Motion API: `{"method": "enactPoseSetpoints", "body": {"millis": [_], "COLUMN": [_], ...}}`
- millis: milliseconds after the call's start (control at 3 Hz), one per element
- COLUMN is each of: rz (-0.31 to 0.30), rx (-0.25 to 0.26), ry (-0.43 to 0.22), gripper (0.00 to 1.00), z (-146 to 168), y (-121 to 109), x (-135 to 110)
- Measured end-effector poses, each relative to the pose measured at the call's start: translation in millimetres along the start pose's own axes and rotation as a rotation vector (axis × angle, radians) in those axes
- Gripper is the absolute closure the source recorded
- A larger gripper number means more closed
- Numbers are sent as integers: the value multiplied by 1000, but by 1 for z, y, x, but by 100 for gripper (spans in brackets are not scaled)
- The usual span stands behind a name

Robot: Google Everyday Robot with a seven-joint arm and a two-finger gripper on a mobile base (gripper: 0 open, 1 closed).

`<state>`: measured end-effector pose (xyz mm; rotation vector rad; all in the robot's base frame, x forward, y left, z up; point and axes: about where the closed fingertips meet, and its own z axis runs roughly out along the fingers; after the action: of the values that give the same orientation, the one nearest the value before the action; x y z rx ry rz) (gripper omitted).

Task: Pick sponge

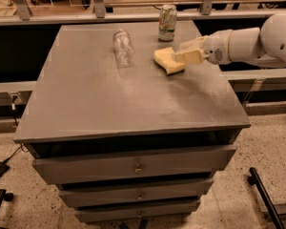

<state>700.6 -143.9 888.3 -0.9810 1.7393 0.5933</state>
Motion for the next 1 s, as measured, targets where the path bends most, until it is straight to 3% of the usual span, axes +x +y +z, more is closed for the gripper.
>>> {"method": "enactPoseSetpoints", "body": {"millis": [333, 667, 1000], "rz": [14, 20, 26], "rx": [-9, -28, -17], "ry": [13, 44, 65], "gripper": [0, 0, 15], "z": [3, 7, 9], "y": [3, 5, 1], "x": [7, 20, 40]}}
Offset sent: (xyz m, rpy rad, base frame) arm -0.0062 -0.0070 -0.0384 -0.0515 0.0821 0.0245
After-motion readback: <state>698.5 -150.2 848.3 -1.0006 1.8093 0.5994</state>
